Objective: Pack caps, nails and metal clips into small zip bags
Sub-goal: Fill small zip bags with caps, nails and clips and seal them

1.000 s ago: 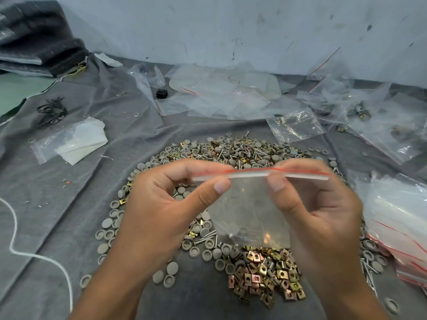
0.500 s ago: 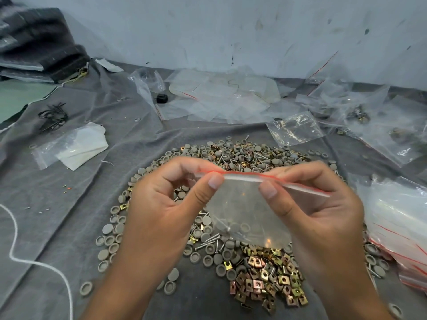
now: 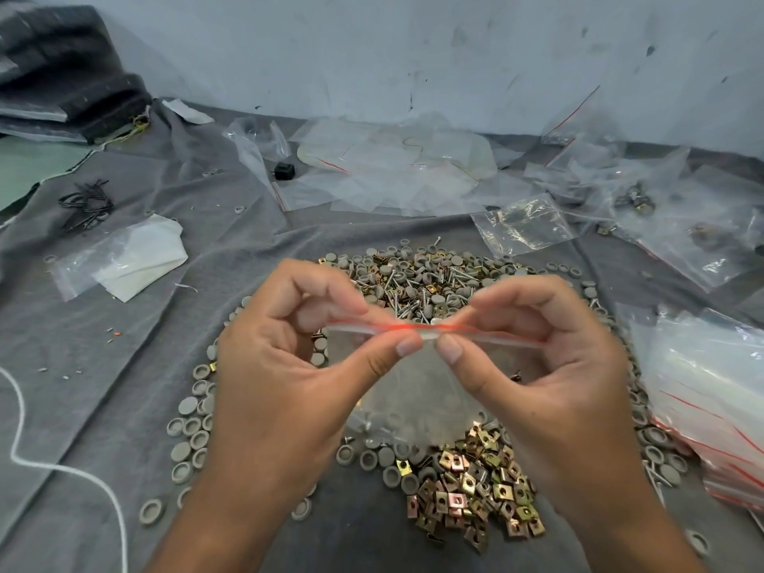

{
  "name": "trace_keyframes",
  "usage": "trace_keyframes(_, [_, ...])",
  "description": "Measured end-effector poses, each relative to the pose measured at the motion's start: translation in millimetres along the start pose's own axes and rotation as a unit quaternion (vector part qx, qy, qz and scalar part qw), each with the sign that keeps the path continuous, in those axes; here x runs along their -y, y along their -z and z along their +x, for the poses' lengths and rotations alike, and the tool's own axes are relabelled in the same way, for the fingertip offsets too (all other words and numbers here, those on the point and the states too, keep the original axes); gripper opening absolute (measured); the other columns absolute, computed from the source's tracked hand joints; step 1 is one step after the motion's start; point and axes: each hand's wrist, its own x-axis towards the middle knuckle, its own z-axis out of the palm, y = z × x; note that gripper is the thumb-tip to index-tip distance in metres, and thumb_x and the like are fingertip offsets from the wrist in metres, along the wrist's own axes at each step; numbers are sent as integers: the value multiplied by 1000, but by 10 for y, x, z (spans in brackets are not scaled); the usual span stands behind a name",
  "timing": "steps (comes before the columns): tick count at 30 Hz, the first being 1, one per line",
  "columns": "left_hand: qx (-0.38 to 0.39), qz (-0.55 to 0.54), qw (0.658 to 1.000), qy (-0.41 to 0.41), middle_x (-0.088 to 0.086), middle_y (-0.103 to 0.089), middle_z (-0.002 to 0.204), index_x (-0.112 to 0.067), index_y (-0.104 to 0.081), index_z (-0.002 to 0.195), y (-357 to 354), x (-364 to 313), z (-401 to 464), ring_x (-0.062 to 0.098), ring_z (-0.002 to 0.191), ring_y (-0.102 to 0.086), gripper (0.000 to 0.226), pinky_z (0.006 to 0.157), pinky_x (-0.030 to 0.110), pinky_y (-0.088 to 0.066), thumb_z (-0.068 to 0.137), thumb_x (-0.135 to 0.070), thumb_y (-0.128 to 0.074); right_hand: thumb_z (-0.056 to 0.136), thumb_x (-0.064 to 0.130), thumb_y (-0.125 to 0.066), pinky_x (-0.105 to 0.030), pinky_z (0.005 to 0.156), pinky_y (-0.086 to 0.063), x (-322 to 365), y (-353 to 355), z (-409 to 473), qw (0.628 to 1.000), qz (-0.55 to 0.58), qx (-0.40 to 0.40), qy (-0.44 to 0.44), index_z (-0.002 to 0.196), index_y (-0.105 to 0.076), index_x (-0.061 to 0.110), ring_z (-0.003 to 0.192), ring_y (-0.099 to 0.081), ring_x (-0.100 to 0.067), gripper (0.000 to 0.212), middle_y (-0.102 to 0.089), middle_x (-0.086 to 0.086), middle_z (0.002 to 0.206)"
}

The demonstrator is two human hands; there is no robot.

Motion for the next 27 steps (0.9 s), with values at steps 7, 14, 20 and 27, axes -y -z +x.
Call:
trace_keyframes(7, [-32, -7, 999, 27, -5, -77, 78, -32, -63, 90, 17, -40, 2, 13, 74, -76, 37, 62, 18, -57, 64, -36, -89, 76, 25, -84, -21, 71, -59, 31, -23, -2, 998, 59, -20, -8, 100, -58, 32, 83, -77, -15, 35, -78, 1, 86])
trace_keyframes(14, [-9, -21, 998, 54, -5, -79, 87, -37, -72, 110, 25, -38, -1, 10, 87, -76, 36, 73, 14, -55, 75, -34, -79, 71, 24, -84, -20, 62, -57, 65, 136, 67, 995, 84, -1, -52, 91, -65, 38, 72, -73, -11, 31, -76, -1, 80])
trace_keyframes(20, [26, -21, 996, 81, -4, -77, 107, -40, -59, 126, 8, 50, -11, 16, 104, -73, 52, 78, 31, -60, 78, -40, -80, 78, 26, -82, -19, 68, -56, 58, 198, 101, 999, 29, 5, -45, 93, -69, 33, 82, -72, -11, 21, -75, 1, 91])
trace_keyframes(27, [46, -5, 989, 139, -13, -68, 127, -49, -55, 125, 9, 216, -13, 11, 116, -66, 69, 91, 45, -52, 65, -74, -76, 74, 34, -86, -18, 71, -54, -9, 1012, 866, 990, -86, -108, -20, 84, -73, 32, 78, -71, -8, 16, -77, 5, 84])
